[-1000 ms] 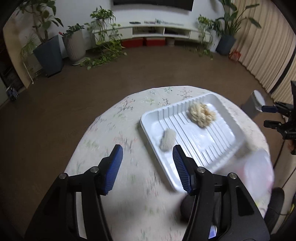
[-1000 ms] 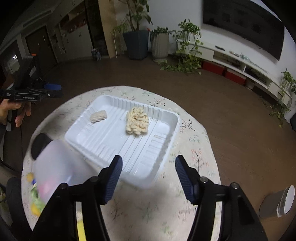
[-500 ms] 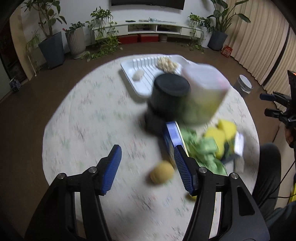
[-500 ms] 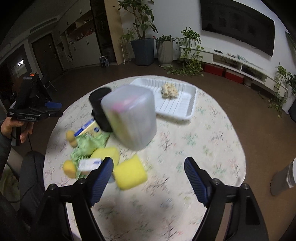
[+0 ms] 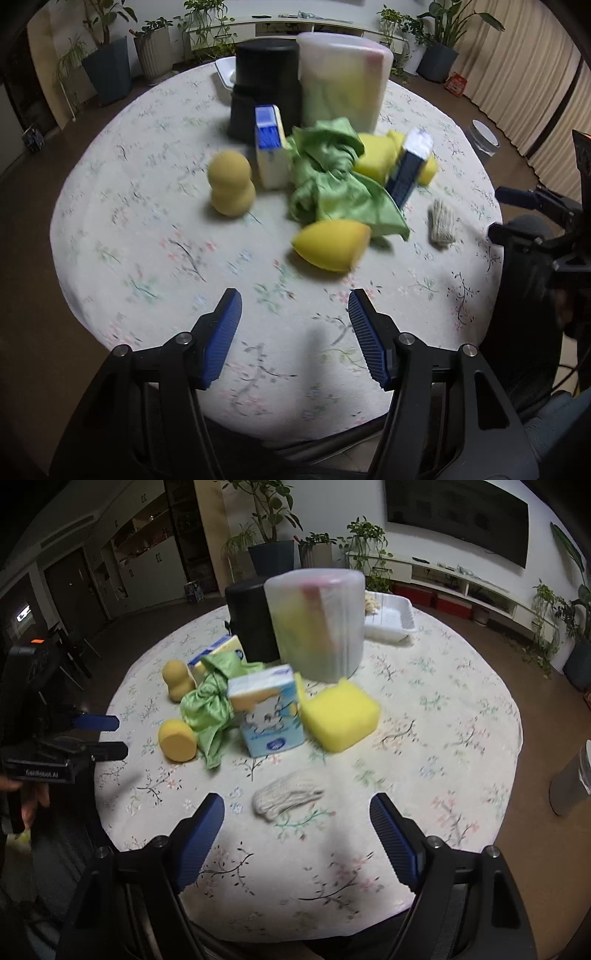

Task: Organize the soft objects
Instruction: 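Move both open tools back toward the remaining items on the table, then grasp the yellow teardrop sponge with the left tool while the right tool grasps the white knit glove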

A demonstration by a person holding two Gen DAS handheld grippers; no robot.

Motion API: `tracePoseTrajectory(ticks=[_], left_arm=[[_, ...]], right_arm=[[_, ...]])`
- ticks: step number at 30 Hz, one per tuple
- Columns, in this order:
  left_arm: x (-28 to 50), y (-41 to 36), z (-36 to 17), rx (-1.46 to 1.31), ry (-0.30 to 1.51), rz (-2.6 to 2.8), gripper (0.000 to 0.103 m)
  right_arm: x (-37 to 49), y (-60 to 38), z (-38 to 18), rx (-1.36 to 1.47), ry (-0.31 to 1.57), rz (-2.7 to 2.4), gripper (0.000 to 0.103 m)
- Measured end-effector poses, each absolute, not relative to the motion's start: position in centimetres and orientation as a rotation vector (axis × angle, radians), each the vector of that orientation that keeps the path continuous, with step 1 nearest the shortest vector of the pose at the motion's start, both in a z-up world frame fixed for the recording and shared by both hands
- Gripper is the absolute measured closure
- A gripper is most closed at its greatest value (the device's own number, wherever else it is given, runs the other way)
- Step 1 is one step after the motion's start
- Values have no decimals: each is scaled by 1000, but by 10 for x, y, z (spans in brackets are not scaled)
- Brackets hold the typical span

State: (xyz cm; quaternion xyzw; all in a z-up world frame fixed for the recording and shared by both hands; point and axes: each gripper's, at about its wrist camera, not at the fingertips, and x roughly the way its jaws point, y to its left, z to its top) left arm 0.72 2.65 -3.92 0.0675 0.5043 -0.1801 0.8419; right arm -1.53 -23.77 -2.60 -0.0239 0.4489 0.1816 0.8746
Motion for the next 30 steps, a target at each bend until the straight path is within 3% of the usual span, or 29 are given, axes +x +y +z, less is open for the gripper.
tracePoseTrajectory(ticks=[16, 30], left_arm=[[28, -14, -67, 172, 1028, -359, 44], [40, -17, -77, 130, 1027, -371, 44]], right_arm=[[7, -221, -61, -11, 1004, 292, 22], [15, -213, -70, -21, 1033, 295, 36]])
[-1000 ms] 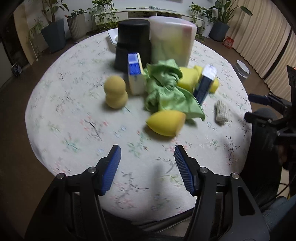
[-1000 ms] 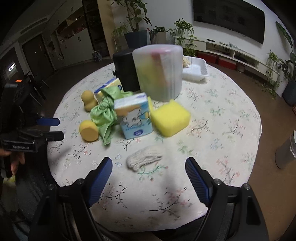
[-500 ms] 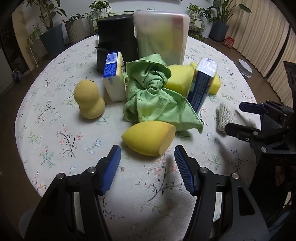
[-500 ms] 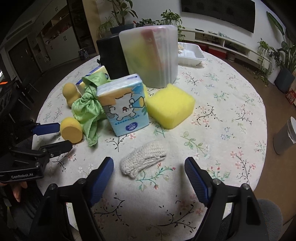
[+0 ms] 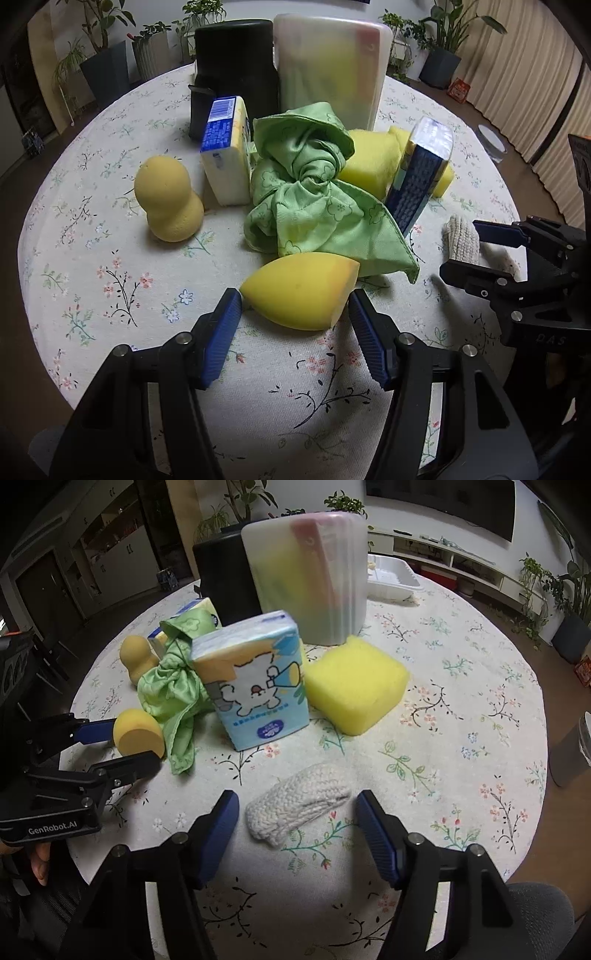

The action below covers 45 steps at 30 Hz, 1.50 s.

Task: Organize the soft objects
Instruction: 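Grasp the yellow teardrop sponge with the left tool while the right tool grasps the white knit glove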

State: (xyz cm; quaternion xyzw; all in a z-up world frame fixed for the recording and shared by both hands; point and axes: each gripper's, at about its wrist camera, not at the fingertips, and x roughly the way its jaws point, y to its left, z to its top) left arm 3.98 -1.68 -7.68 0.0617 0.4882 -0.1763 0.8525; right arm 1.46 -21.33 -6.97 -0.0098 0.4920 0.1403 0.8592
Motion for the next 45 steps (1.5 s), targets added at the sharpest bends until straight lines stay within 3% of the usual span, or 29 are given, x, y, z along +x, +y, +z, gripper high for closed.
tracePoseTrajectory(ticks=[7, 22, 28, 29, 30, 31, 45], left_arm=[[41, -15, -78, 133, 1014, -373, 45], [34, -15, -78, 128, 994, -379, 60], [31, -12, -77, 107, 987, -379, 63], [30, -12, -77, 104, 984, -378, 64], [30, -11, -76, 99, 980, -378, 64], [30, -10, -75, 93, 974, -375, 65], [26, -4, -74, 75, 976, -378, 67]], right_arm=[[17, -214, -69, -24, 1030, 294, 43], [12, -211, -68, -46, 1019, 299, 51], [12, -215, -67, -16, 1020, 304, 60], [12, -214, -67, -18, 1021, 306, 62], [11, -214, -67, -17, 1020, 308, 83], [11, -214, -66, -12, 1018, 308, 85], [9, -211, -62, -19, 1019, 320, 85]])
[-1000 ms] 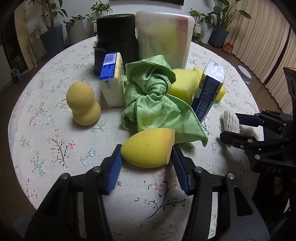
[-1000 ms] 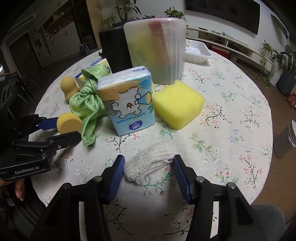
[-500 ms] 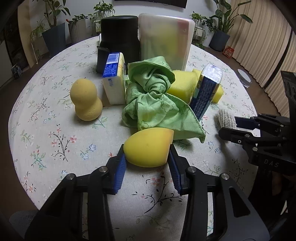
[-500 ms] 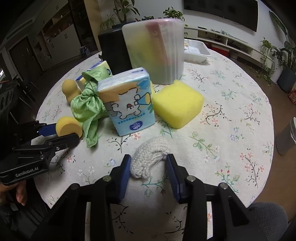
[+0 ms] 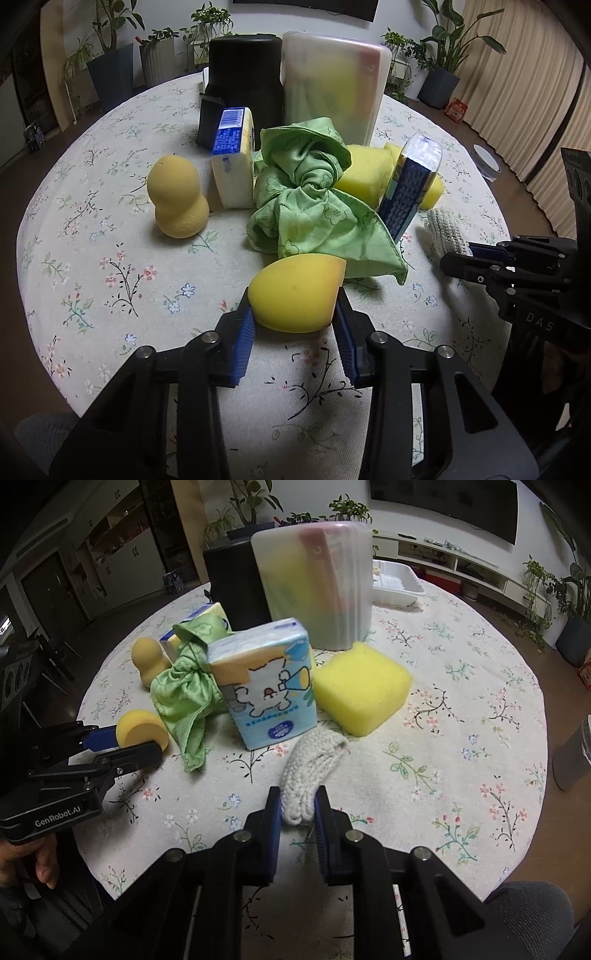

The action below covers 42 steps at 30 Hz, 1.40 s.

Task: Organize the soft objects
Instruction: 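Grasp the yellow teardrop sponge with the left tool while the right tool grasps the white knit glove, then lift and carry the sponge and knit glove over the white tray with both tools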

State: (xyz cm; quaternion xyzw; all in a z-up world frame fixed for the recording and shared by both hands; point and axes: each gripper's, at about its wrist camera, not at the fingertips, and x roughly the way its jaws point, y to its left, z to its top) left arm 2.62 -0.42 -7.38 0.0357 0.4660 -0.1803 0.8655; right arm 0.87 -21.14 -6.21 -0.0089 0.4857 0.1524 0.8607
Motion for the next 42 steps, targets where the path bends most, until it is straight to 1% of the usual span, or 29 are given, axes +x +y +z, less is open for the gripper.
tracePoseTrajectory(ticks=[22, 32, 42], left_arm=[[11, 27, -29, 61, 954, -332, 67], [42, 58, 12, 60, 888, -277, 66], [98, 64, 43, 103, 827, -265, 66]], right_arm=[[-10, -249, -29, -64, 1016, 289, 85], [15, -282, 0, -92, 970, 224, 85], [67, -303, 34, -145, 893, 195, 85]])
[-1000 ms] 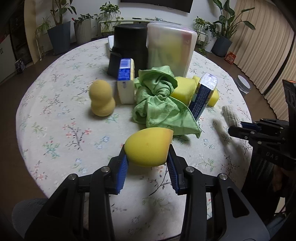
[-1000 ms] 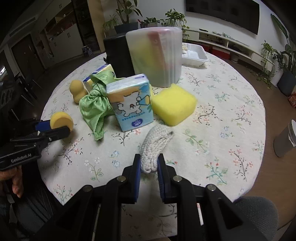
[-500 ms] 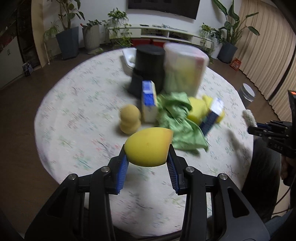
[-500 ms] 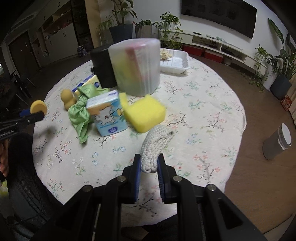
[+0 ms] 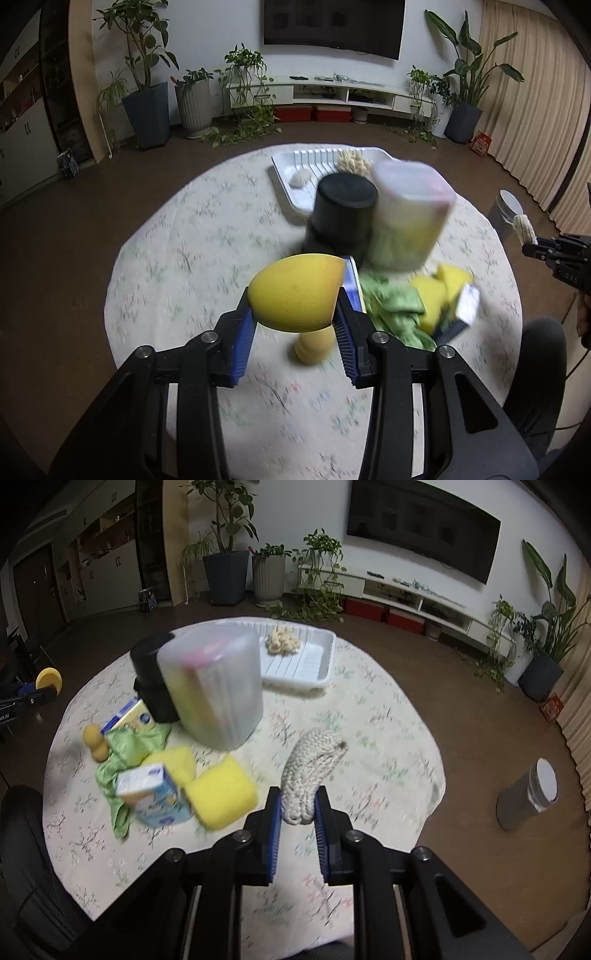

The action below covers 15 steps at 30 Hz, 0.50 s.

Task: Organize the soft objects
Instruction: 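Lift and carry the sponge and knit glove over the white tray with both tools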

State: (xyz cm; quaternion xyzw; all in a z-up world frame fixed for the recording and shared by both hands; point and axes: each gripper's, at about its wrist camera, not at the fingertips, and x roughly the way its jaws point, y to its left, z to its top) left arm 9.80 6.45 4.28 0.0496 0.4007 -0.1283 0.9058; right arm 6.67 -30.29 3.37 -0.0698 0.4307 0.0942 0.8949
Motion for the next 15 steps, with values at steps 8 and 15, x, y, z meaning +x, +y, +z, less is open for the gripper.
tracePoseTrajectory(ticks=[8, 15], left_arm=[[181, 69, 72, 165, 791, -260, 65], [253, 52, 78, 284, 792, -297, 65]], right_arm=[[142, -318, 59, -242, 854, 202, 85], [224, -323, 70, -325, 862, 236, 84]])
